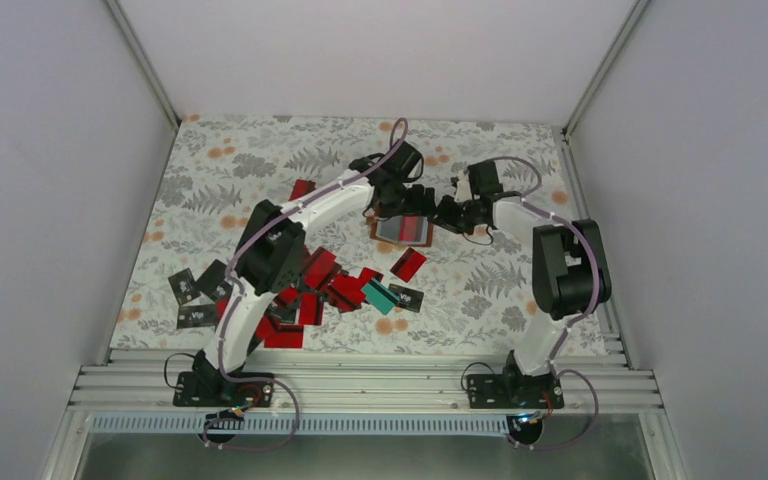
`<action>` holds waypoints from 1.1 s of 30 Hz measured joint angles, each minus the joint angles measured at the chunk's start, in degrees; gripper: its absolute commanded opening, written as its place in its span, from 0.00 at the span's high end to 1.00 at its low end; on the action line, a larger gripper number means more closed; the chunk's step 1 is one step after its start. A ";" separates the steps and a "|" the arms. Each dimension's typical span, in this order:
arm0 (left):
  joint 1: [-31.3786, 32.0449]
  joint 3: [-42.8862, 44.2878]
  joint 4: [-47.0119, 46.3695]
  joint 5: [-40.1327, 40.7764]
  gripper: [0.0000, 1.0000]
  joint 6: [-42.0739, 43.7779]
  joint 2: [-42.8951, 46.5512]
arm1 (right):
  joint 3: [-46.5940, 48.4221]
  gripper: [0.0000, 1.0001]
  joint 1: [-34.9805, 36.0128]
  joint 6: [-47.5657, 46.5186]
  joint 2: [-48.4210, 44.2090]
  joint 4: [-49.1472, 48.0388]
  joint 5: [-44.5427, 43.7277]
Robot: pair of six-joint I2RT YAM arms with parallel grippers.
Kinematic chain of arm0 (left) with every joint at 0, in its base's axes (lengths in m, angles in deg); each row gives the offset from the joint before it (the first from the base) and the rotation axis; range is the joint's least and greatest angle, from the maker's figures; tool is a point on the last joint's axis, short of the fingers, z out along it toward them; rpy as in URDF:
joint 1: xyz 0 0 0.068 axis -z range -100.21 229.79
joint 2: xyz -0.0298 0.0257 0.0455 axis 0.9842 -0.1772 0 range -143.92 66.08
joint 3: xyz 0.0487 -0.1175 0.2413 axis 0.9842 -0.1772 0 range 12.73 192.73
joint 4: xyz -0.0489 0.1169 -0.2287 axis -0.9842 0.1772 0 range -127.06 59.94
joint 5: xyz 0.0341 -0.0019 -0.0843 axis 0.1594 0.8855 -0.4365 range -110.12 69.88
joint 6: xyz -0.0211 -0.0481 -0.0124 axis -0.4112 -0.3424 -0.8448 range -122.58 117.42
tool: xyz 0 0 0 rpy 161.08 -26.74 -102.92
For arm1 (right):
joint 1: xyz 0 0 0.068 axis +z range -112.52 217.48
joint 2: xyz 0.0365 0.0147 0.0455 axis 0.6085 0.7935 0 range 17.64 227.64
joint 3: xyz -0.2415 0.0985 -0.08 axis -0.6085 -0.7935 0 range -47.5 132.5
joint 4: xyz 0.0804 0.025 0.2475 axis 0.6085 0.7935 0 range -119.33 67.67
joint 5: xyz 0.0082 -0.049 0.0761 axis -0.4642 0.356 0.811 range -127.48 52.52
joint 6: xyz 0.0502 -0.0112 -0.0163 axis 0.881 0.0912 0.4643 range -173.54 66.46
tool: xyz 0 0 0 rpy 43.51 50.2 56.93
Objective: Put the credit cards into the card holder
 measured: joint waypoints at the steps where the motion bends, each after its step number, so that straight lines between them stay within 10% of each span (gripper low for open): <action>1: 0.00 0.00 0.11 0.39 0.09 0.24 0.61 | 0.00 0.78 0.00 -0.09 -0.85 0.09 0.17; 8: 0.00 -1.25 0.66 3.56 0.11 2.32 5.09 | 0.00 0.77 0.00 -0.31 -3.34 1.20 0.83; 21: -0.46 -7.43 -1.64 4.52 0.92 5.84 6.86 | -0.96 0.77 0.00 1.07 -1.09 -1.88 13.18; 33: -0.87 -6.71 -1.46 5.11 0.98 6.82 2.14 | -0.68 0.76 0.00 1.46 3.21 -1.25 9.03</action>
